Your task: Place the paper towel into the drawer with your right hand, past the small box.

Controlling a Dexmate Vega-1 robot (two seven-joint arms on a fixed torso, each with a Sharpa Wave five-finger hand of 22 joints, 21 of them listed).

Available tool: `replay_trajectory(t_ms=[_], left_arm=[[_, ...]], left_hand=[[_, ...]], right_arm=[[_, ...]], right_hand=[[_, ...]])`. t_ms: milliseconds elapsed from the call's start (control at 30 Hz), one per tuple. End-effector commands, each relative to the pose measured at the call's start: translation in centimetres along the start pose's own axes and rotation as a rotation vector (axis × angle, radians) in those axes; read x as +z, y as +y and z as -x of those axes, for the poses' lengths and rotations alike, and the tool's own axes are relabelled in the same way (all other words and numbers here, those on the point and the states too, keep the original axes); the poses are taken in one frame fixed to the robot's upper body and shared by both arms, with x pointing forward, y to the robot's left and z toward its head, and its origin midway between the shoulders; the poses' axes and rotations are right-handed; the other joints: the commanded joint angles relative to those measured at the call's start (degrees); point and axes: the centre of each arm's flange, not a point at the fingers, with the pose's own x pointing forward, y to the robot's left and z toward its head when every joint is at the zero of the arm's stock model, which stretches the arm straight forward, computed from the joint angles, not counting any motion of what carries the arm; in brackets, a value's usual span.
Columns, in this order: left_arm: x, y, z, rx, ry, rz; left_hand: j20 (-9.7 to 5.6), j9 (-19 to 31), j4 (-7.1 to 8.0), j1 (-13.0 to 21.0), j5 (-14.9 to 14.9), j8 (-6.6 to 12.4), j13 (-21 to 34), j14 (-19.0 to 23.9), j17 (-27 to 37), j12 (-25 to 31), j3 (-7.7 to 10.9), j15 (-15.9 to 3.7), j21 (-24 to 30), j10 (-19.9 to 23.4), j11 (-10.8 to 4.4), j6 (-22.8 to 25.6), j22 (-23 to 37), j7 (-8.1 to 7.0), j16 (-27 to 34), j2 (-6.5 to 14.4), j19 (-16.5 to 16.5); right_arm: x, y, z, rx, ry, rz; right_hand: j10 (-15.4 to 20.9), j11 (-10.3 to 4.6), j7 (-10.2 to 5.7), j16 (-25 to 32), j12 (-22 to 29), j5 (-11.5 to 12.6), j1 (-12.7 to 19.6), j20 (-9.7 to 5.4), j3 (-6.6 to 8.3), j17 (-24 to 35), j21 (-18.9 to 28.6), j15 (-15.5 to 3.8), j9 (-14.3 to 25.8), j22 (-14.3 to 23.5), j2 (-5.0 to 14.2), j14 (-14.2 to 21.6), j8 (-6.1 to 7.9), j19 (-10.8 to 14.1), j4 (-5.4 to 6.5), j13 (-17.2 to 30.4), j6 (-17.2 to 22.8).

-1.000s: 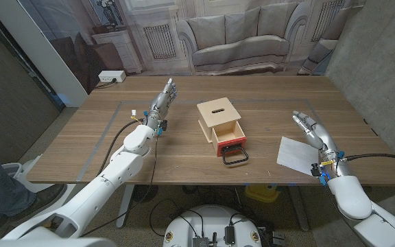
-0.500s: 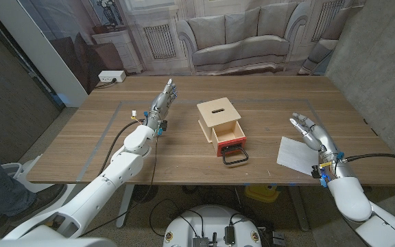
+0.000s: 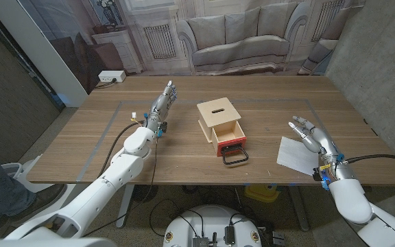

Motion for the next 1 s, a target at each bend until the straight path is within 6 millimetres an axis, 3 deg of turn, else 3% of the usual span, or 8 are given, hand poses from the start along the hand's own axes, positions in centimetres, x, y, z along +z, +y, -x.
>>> replay_trajectory(t_ms=[33, 1000], left_arm=[[0.09, 0.00, 0.31, 0.001, -0.003, 0.000], [0.48, -0.05, 0.12, -0.006, -0.008, -0.004]], left_hand=[[-0.83, 0.1, -0.23, 0.4, -0.2, -0.02, 0.0, 0.3, 0.1, -0.3, -0.12, 0.08, -0.3, 0.5, 0.08, 0.7, 0.3, 0.00, -0.2, -0.1, 0.2], [-0.77, 0.1, -0.25, 0.6, -0.3, -0.16, 0.0, 0.5, 0.2, -0.4, -0.38, 0.13, -0.4, 0.7, 0.05, 0.9, 0.3, 0.03, -0.2, 0.1, 0.2]], right_arm=[[0.28, -0.06, 0.36, 0.027, 0.031, 0.085], [0.91, 0.08, 0.99, 0.017, 0.060, 0.311]], right_hand=[[0.8, -0.07, 0.11, 0.2, 0.4, 0.3, 0.5, -4.25, 0.03, 0.2, -0.2, -2.66, 0.3, 0.1, -0.09, 0.9, 0.48, 0.9, -0.39, 0.2, 1.0], [1.8, -0.94, -0.59, -0.1, 0.2, 0.8, 3.0, -4.27, 0.96, 0.1, -1.0, -3.28, 0.3, 0.1, 0.46, 1.9, 0.27, 1.7, -1.95, 0.2, 1.9]])
